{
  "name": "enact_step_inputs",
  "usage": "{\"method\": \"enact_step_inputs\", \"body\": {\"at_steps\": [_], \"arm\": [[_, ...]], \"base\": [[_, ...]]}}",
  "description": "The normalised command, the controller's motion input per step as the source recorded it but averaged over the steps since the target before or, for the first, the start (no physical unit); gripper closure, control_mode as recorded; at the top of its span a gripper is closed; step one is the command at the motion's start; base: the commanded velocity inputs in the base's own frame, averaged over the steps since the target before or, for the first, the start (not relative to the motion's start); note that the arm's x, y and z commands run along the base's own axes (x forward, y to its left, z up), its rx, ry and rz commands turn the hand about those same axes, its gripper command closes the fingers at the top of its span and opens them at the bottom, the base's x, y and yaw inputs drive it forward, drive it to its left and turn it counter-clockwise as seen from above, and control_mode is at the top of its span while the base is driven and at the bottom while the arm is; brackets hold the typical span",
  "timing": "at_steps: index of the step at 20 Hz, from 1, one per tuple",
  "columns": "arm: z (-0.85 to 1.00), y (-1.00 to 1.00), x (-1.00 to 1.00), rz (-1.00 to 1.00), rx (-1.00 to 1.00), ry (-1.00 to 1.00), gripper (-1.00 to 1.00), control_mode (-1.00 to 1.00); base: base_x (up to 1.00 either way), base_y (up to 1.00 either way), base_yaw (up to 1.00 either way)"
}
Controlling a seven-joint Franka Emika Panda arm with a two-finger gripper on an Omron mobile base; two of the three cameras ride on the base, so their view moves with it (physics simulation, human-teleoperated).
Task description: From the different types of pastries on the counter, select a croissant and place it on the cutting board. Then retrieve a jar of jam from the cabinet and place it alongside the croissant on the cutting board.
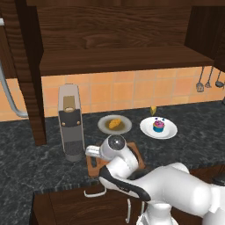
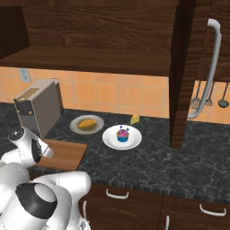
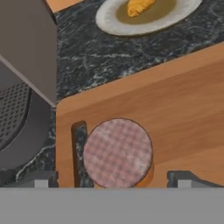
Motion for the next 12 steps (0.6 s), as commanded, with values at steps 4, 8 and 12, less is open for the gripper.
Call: {"method": "enact_step_inputs", "body": {"at_steps": [4, 8, 12], "arm": [[0.25, -0.12, -0.05, 0.00, 0.11, 0.00, -1.00, -1.00], [0.13, -0.16, 0.28, 0.00, 0.05, 0.00, -1.00, -1.00], [0.74, -0.51, 0.85, 0.00, 0.10, 0.00, -1.00, -1.00]], "base": [[0.00, 0.00, 0.00], [0.00, 0.00, 0.00], [0.00, 0.00, 0.00]]}}
